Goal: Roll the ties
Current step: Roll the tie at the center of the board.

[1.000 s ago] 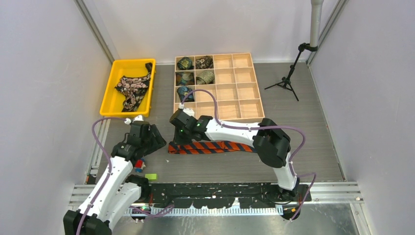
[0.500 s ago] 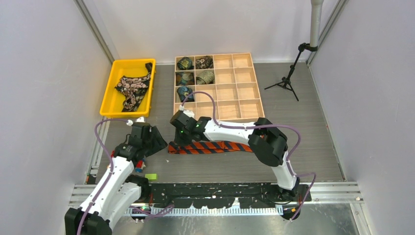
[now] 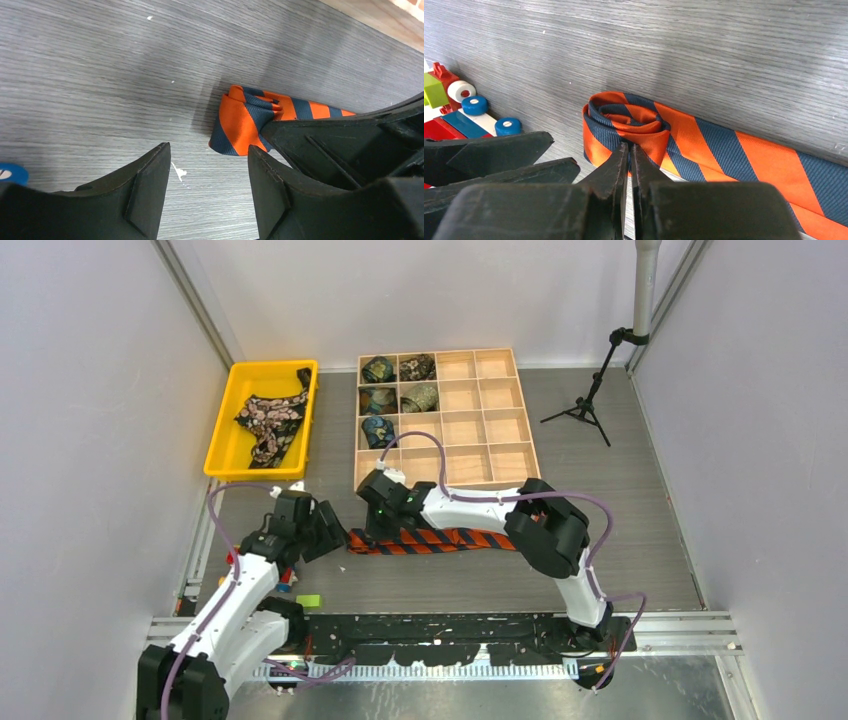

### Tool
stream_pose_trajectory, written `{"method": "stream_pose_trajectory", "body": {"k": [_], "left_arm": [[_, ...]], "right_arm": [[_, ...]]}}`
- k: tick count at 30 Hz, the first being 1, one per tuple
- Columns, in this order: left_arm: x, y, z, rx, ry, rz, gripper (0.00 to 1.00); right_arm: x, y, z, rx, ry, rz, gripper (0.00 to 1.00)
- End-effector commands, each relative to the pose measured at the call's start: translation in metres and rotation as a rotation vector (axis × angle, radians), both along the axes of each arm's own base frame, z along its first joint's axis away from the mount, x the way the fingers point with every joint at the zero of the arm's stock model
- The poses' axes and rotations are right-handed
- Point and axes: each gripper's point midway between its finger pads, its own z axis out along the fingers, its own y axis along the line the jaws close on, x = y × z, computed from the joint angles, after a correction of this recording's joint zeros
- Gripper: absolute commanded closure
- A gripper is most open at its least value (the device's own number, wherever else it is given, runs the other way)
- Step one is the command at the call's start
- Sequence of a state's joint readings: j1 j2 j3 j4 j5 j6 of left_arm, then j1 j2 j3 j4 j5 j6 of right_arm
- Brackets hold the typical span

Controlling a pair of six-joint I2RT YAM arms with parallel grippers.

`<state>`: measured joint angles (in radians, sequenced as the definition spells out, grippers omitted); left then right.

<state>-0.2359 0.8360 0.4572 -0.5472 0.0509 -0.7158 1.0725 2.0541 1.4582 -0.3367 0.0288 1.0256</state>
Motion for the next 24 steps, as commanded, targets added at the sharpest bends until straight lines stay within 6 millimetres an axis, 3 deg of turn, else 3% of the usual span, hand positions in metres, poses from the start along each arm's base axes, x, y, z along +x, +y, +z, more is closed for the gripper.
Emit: {"method": "stream_pose_trajectory", "body": {"k": [1,8,16,24], "left_arm": [[0.011,-0.015,0.006,-0.058,-0.073,-0.078,0.39],[0.016,-0.025,0.003,-0.089,-0.105,-0.135,0.35],[0.024,-0.035,0.005,-0.128,-0.139,-0.185,0.36],[0.018,-0.038,-0.004,-0.181,-0.105,-0.143,0.38]], "right_arm": [[0.005,-0.002,0.013,0.031,-0.034,-0.008,0.89],[0.006,-0.008,0.008,0.028,-0.03,-0.013,0.89],[0.005,-0.015,0.001,0.02,-0.021,-0.014,0.9],[0.002,-0.024,-0.006,0.016,-0.014,-0.016,0.91]]}}
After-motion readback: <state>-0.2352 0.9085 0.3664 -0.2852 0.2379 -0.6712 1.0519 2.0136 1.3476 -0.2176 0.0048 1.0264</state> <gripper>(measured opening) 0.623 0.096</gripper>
